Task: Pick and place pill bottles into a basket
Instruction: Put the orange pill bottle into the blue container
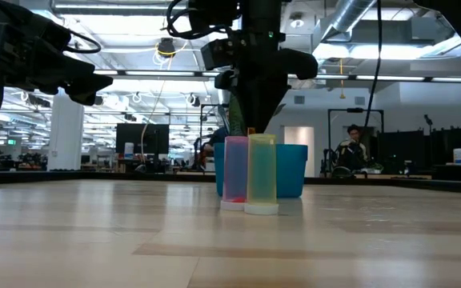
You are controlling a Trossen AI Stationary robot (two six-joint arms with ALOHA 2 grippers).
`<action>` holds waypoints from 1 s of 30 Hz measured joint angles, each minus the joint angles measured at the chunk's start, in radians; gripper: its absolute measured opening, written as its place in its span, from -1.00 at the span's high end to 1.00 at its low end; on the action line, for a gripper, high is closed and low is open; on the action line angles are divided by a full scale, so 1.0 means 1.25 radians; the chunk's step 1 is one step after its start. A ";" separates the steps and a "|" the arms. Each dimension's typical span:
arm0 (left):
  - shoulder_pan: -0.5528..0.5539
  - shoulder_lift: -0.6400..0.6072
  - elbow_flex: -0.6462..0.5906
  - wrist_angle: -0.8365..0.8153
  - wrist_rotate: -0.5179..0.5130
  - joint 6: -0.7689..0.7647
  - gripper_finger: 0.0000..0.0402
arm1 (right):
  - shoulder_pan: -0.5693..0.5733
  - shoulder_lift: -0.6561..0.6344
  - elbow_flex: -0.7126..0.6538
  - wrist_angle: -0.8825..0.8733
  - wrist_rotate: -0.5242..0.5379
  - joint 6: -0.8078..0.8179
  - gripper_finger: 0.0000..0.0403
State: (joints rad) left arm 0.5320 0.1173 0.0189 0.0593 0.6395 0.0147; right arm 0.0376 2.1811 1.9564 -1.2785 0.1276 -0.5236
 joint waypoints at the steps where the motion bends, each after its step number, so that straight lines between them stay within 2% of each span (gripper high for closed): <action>1: 0.000 0.000 0.000 0.000 0.000 0.000 -0.06 | 0.000 0.000 0.000 0.000 0.000 0.000 0.49; 30: 0.000 0.000 0.000 0.000 0.000 0.000 -0.06 | -0.006 0.039 0.000 0.022 -0.041 -0.006 0.49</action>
State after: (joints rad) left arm 0.5316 0.1173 0.0189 0.0593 0.6399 0.0147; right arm 0.0303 2.2299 1.9560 -1.2510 0.0761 -0.5312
